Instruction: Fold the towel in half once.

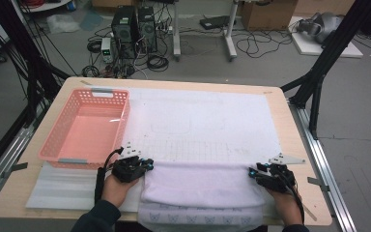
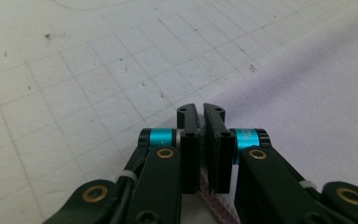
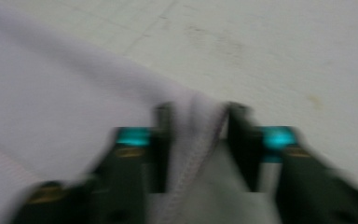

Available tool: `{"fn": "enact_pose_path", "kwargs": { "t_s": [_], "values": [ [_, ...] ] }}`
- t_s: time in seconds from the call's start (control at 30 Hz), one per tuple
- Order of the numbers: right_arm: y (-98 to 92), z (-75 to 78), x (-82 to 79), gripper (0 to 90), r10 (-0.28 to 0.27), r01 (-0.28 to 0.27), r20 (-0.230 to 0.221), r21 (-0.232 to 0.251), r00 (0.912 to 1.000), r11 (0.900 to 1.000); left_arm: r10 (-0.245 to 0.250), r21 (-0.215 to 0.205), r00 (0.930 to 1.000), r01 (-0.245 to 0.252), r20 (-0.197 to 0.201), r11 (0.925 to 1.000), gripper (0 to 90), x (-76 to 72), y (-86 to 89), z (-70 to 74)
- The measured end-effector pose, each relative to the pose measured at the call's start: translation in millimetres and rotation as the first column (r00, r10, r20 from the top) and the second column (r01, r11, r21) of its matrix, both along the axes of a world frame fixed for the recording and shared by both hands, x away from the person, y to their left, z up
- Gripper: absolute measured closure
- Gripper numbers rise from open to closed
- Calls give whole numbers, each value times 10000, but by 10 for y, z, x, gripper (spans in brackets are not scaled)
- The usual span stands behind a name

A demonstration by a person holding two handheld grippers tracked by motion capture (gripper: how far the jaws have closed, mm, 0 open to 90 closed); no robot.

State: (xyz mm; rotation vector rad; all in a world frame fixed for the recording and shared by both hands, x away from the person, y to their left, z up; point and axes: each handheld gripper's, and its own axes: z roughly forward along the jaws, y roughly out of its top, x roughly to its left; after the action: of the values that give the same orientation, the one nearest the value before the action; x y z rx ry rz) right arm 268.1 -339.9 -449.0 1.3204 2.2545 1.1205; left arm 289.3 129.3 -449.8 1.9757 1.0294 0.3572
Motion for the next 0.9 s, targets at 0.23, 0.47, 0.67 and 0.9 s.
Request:
{"fn": "enact_pose_path", "kwargs": {
  "t_s": [0.23, 0.47, 0.67, 0.9],
  "values": [
    [-2, 151, 137, 870, -162, 202, 904, -437, 9958, 9988, 837, -60, 9932, -835, 811, 9965, 864, 229, -51, 307],
    [11, 271, 511, 869, -586, 667, 1372, -555, 9888, 9962, 1363, -148, 9835, -1355, 1186, 9907, 863, 586, -138, 567],
    [38, 383, 834, 872, -779, 939, 1492, -1033, 9857, 9902, 1946, -213, 9749, -1934, 1082, 9809, 862, 909, -144, 568],
    [132, 439, 1118, 871, -1308, 1434, 1569, -718, 9789, 9871, 2512, -409, 9625, -2483, 1021, 9678, 830, 1092, -144, 496]
  ]
}}
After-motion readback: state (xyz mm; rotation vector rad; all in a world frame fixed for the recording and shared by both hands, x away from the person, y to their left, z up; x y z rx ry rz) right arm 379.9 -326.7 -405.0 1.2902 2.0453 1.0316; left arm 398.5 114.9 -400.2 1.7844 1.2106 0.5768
